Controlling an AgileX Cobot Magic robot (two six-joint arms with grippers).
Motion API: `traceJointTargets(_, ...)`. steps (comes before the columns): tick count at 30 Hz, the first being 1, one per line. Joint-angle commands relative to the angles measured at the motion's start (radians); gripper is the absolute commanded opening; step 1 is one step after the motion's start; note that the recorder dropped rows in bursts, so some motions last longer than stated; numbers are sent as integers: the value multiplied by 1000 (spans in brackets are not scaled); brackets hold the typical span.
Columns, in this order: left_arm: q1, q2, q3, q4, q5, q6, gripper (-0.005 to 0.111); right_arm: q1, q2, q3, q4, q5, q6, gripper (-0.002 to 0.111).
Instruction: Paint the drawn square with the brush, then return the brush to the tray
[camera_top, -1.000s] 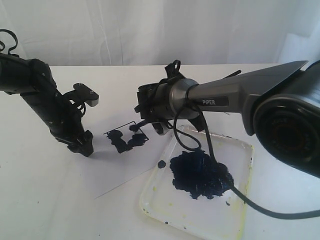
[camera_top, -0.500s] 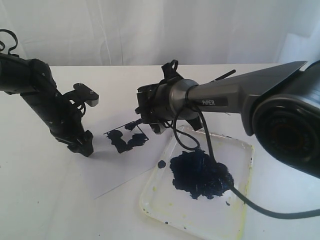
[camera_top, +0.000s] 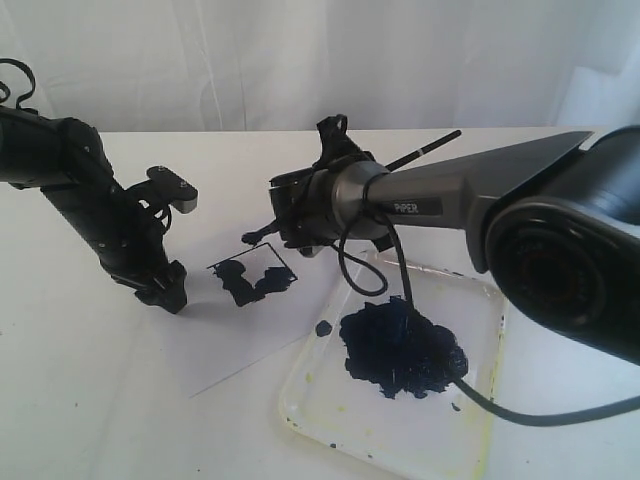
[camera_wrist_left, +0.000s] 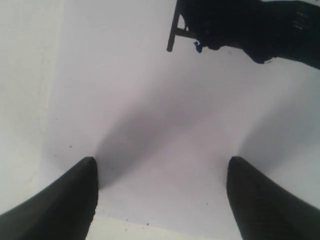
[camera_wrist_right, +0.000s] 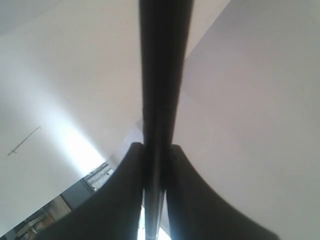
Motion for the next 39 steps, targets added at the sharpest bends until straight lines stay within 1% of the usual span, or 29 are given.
traceJointTargets(1, -2, 10, 14, 1, 6, 5, 74, -7, 15, -7, -21, 8, 3, 0)
traceJointTargets(19, -2, 10, 14, 1, 6, 5, 74, -7, 35, -7, -54, 47, -8, 0)
traceJointTargets(32, -2, 10, 14, 1, 6, 5, 74, -7, 35, -7, -54, 33, 27, 0)
traceJointTargets(39, -2, 10, 14, 1, 6, 5, 74, -7, 35, -7, -37, 64, -48, 0)
